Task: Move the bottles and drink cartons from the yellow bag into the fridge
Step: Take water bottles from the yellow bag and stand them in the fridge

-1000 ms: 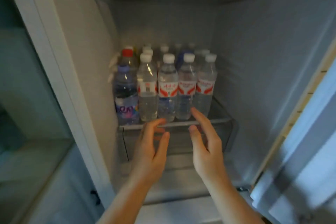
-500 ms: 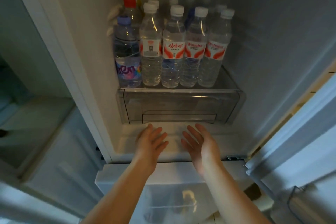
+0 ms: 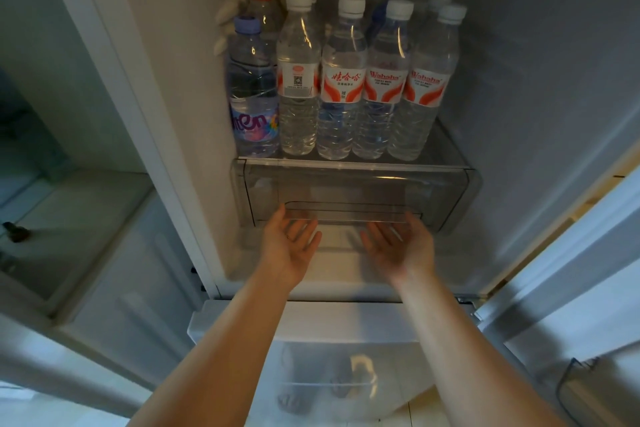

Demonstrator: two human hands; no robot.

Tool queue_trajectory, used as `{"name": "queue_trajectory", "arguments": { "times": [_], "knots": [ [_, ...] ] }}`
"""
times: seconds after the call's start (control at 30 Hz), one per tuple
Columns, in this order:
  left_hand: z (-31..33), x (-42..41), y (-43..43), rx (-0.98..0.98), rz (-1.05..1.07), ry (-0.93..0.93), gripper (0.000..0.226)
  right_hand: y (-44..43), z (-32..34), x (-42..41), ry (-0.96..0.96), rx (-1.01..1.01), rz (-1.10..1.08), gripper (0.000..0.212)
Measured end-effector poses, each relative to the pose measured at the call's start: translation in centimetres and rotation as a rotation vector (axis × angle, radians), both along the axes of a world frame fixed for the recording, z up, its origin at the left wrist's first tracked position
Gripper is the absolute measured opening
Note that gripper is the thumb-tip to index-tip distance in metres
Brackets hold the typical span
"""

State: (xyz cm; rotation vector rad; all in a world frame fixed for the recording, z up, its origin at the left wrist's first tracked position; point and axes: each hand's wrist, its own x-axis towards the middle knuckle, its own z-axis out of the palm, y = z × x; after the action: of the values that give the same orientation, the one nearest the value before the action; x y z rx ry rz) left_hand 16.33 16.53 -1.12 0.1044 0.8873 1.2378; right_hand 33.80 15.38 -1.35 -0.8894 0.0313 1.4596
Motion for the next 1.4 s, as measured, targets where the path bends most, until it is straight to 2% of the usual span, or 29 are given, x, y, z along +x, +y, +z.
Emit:
{"name": "queue_trajectory", "arguments": {
  "times": [0.17,0.4,0.63,0.87,1.3,1.4],
  "knots": [
    [-0.4,0.2,-0.8,-0.009,-0.018,0.031,0.031,-1.2,-0.7,0.0,0.022,0.002,0.013,0.018],
    [-0.6,0.4,-4.4,-0.032,0.000,0.093,0.041,-4.5,-1.0,0.1,-0.034,0.015,0.010,0.023],
    [0.0,0.1,-8.0,-0.007,0.023,0.087,0.024,-8.1,-1.2,0.3,-0.041,0.042,0.048,0.017],
    [-0.6,-0.3,-11.1,-0.005,0.049,0.121,0.041,-11.3,-1.0,0.5,-0.018,-0.001,0.067,0.024],
    [-1.5,-0.2,-12.9,0.045,0.047,0.245,0.035,-13.0,-0.9,0.8,0.024,0.011,0.144,0.015],
    [-2.0,0.4,-13.5,0.073,-0.007,0.368,0.043,-13.1,-2.2,0.7,-0.147,-0.061,0.266,0.020]
  ]
}}
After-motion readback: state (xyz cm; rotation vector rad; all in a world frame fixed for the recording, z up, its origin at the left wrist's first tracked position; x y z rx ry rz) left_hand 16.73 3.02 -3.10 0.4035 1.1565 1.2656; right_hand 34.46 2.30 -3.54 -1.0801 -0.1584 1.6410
